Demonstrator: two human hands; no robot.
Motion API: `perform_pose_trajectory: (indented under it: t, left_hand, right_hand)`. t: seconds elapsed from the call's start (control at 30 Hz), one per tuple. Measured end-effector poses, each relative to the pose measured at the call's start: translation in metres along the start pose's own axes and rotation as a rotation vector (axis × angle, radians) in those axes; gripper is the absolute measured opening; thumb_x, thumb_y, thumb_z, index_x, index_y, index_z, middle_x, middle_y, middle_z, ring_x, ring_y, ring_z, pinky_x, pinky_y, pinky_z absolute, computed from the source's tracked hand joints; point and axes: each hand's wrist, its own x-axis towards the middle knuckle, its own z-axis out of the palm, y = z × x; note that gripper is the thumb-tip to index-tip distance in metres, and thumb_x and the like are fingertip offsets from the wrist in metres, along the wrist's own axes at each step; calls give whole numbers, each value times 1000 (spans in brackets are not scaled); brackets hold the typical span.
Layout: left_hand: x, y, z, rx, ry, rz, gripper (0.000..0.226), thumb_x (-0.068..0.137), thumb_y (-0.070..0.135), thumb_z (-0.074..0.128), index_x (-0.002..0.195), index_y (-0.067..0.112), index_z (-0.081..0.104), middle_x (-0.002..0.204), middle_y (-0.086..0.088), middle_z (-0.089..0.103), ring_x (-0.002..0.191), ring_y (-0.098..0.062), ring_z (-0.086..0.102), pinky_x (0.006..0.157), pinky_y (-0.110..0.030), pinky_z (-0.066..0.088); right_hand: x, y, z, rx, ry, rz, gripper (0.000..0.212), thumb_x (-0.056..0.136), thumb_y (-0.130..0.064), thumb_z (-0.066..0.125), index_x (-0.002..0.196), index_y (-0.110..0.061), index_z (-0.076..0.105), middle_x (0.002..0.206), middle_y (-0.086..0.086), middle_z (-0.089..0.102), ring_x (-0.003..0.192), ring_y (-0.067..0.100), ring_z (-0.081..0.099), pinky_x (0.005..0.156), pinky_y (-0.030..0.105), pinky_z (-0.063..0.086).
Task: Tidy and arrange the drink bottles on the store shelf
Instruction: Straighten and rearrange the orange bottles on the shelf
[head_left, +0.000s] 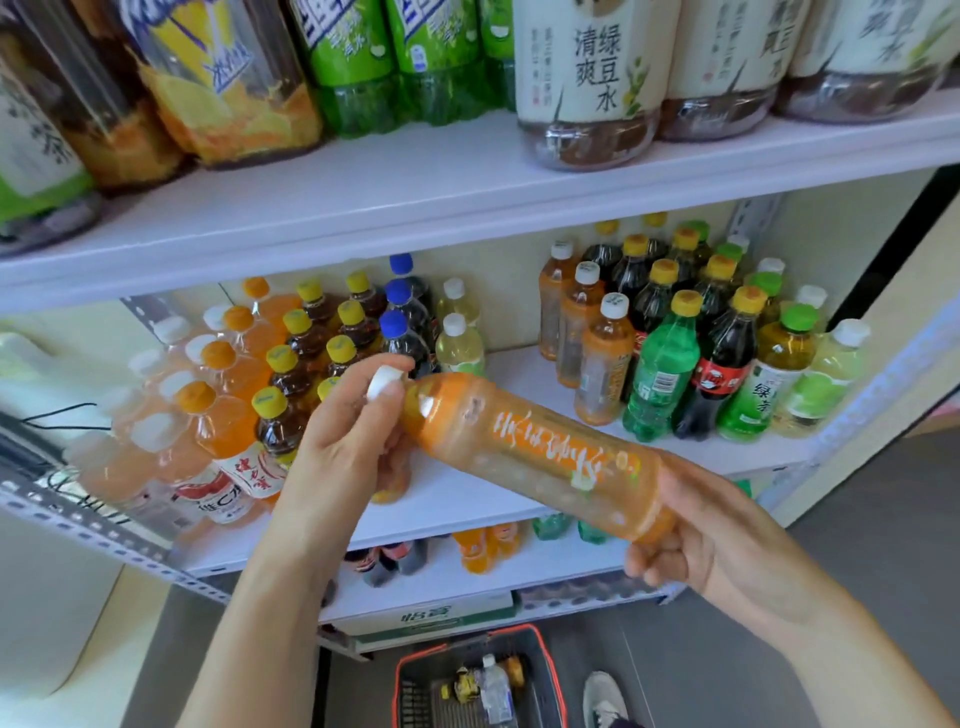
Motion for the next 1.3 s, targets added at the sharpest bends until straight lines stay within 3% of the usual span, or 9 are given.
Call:
perform_pose_trajectory:
  t: [0.1, 0.2, 0.4, 0.57, 0.67, 0.83, 0.97, 1.13, 1.3]
  left_hand:
    - [2, 5, 2, 37, -48, 44, 26, 95, 43, 48, 105, 23, 62, 65, 4, 45, 57, -11, 45, 47, -19, 39]
    - [6, 11, 14, 81, 25, 94, 36, 93, 45, 46, 99, 11, 58, 56, 11, 40, 48, -7, 39, 42, -19, 34]
    - [16, 15, 26, 120, 107, 123, 41, 92, 46, 45, 97, 6, 57, 52, 12, 42, 45, -4, 38, 43, -27, 37]
    - [25, 15, 31, 126, 162, 98, 33, 88, 46, 51, 84, 14, 56, 51, 14, 45, 46, -4, 40, 45, -22, 38]
    - [28, 14, 29, 128, 177, 64, 33, 85, 50, 53, 78, 17, 54, 51, 14, 42, 47, -6, 39, 47, -28, 37]
    - [25, 16, 23, 76, -15, 105, 23, 94, 45, 55, 95, 23, 63, 69, 4, 46, 60, -10, 44, 52, -26, 41]
    - [22, 15, 27, -5, -72, 95, 19, 89, 35, 57, 100, 21, 64, 69, 9, 48, 60, -5, 44, 52, -16, 43]
    - [20, 15, 36, -21, 4, 111, 18, 88, 35, 57, 95, 20, 64, 68, 12, 51, 60, -4, 46, 52, -15, 45]
    - [23, 15, 38, 1, 59, 119, 22, 87, 37, 57, 95, 18, 64, 65, 11, 51, 55, -3, 46, 47, -14, 42]
  right_hand:
    - [6, -3, -4, -59, 81, 120, 70, 80, -70, 50, 92, -5, 73, 73, 32, 64, 44, 28, 58, 37, 26, 45]
    - [13, -7, -6, -85, 70, 224, 76, 75, -76, 44, 90, -8, 75, 66, 28, 61, 40, 27, 57, 35, 23, 43]
    - [24, -10, -11, 16, 19, 167, 60, 81, -64, 48, 106, -17, 75, 107, 27, 69, 77, 32, 70, 52, 31, 56]
    - [25, -11, -12, -71, -89, 21, 65, 71, -30, 85, 130, -29, 57, 128, 14, 62, 106, 38, 64, 77, 36, 56]
    - [25, -9, -13, -47, -29, -4, 65, 70, -17, 83, 129, -26, 58, 118, 24, 65, 93, 44, 66, 70, 33, 57]
    - [27, -10, -11, -67, 48, 107, 62, 75, -64, 70, 104, -9, 71, 84, 31, 67, 50, 28, 60, 40, 27, 49]
    - [31, -6, -16, -91, 122, 272, 74, 68, -76, 50, 81, -8, 75, 66, 30, 61, 37, 26, 52, 33, 22, 39]
    - [34, 1, -20, -36, 45, 253, 71, 75, -71, 46, 100, -11, 76, 92, 31, 69, 65, 31, 67, 47, 30, 53]
    - [35, 3, -23, 29, 61, 108, 52, 76, -54, 72, 114, -17, 71, 112, 18, 70, 93, 28, 70, 69, 35, 57]
